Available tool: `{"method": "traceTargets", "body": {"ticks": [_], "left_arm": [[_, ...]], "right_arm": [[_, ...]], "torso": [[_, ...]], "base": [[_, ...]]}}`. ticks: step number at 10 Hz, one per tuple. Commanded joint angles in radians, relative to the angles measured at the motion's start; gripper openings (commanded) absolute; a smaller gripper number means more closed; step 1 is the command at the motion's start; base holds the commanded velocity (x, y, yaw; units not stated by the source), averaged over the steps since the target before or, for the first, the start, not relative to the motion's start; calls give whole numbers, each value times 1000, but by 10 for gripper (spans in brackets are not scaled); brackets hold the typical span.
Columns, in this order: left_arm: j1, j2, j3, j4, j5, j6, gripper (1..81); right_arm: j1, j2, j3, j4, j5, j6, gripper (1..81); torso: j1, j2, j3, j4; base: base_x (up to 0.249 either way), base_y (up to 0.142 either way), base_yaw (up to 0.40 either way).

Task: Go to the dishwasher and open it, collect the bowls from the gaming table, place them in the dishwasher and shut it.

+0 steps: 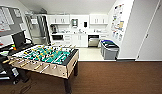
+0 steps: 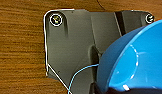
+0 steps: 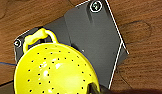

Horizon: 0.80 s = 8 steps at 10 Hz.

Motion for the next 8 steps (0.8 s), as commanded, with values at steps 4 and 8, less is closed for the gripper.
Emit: {"method": "traceTargets", "body": {"ticks": [4, 8], "left_arm": [[-32, -13, -3, -1, 41, -3, 10], [-30, -13, -3, -3, 39, -3, 10]], "right_arm": [[37, -9, 6, -8, -52, -2, 10], [37, -8, 6, -8, -52, -2, 10]], "torso": [[-1, 0, 0, 0], [0, 0, 0, 0]], "base": [[184, -84, 0], [173, -90, 0]]}}
